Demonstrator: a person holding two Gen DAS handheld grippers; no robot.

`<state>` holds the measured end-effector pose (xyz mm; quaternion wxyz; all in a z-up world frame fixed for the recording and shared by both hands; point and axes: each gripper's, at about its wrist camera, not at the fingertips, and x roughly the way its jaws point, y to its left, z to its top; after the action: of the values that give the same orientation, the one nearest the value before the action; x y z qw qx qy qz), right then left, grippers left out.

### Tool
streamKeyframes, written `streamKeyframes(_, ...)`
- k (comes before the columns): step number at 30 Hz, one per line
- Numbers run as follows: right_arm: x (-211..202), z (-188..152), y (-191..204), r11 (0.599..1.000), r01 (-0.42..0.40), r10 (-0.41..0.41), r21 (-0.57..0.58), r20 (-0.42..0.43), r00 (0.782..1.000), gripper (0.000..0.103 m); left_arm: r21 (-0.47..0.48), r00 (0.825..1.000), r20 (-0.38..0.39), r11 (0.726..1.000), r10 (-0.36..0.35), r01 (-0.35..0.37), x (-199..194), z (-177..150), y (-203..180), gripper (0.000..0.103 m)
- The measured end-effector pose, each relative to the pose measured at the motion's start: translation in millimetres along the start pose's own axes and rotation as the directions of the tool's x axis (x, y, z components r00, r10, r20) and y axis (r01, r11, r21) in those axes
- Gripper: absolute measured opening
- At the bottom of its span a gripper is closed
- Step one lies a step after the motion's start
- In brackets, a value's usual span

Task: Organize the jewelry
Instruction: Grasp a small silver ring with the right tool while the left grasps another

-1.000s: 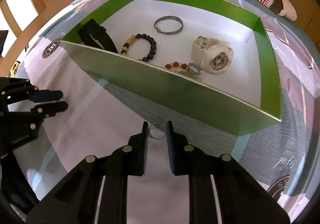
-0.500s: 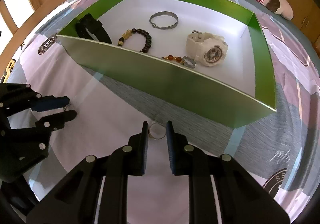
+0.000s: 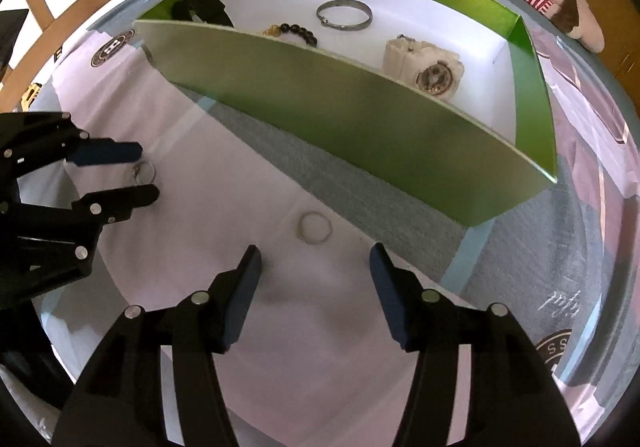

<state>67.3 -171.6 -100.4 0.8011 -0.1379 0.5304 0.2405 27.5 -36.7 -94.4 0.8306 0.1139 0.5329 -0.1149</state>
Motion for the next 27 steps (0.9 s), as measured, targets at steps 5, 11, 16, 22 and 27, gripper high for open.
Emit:
streamKeyframes(5,1.6,2.2,7.1,1.000,0.005,-0.005,-0.006,0.013,1.000,0.056,-0.018,1.000,-0.010,1.000,-0.024,0.023,4.7,-0.1,8.0,0.056)
streamKeyframes(11,2.0,1.3,9.3,1.000,0.003,-0.002,-0.014,0.019,1.000,0.056,0.007,1.000,-0.001,1.000,0.004,-0.004,6.4,-0.7,5.1,0.058)
streamKeyframes(16,2.1,0.4,11.4,1.000,0.004,-0.003,-0.014,0.021,1.000,0.054,0.029,1.000,0.013,1.000,0.006,-0.007,3.9,-0.7,-1.3,0.045)
streamKeyframes(22,1.9,1.4,12.5,1.000,-0.006,0.007,-0.016,0.027,1.000,0.039,0.063,1.000,0.026,0.998,0.002,-0.004,0.8,-2.3,-12.8,0.028)
streamKeyframes(27,0.7,3.3,15.0,1.000,-0.022,0.023,-0.017,0.038,0.999,0.019,0.061,1.000,0.028,0.998,-0.009,0.008,-1.4,-3.3,-12.7,0.019)
